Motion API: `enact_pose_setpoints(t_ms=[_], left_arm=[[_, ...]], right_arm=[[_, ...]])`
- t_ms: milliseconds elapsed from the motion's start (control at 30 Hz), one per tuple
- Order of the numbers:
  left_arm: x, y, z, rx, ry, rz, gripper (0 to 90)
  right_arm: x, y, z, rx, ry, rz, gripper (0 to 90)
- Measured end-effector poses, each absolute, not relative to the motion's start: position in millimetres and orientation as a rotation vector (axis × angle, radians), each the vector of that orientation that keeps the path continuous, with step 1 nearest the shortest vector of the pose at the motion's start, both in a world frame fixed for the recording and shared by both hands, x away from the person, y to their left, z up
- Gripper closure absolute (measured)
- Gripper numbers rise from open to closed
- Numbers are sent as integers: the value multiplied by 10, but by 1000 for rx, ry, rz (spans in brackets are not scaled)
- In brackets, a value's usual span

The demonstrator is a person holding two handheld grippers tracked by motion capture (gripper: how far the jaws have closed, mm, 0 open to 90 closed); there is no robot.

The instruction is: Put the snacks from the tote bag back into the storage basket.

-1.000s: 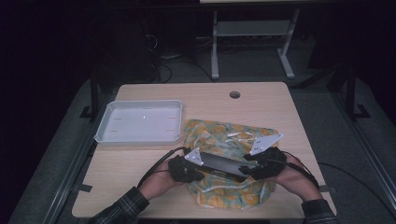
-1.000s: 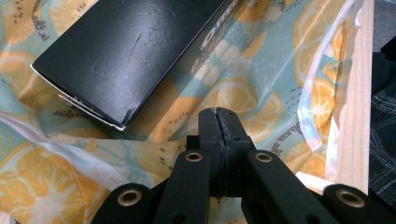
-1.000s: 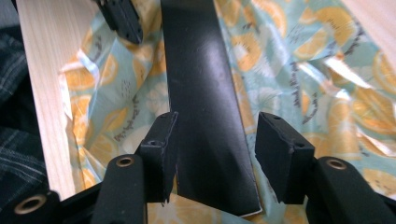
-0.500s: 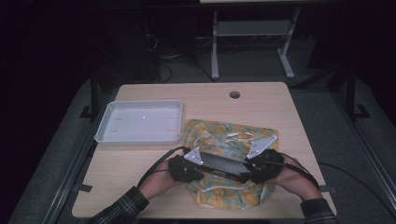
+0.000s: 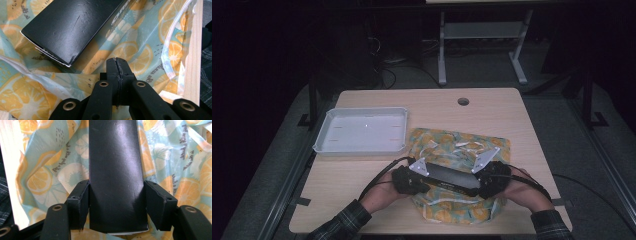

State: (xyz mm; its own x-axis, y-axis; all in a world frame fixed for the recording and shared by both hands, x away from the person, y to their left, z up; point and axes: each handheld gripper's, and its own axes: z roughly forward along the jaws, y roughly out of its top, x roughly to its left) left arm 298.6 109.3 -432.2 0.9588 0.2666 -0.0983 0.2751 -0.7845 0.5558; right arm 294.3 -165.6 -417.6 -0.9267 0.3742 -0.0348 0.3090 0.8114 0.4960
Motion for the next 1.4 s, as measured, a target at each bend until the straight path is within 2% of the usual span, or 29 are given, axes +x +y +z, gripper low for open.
enact_pose_setpoints(t_ms=[733, 1400], left_arm=[[2995, 1094, -4342, 2519, 383, -24, 894], [2995, 1095, -4334, 2524, 384, -26, 893]], right_arm=[[3007, -1605, -4205, 541, 2913, 755, 421], [3073, -1693, -3823, 642, 2797, 893, 421]])
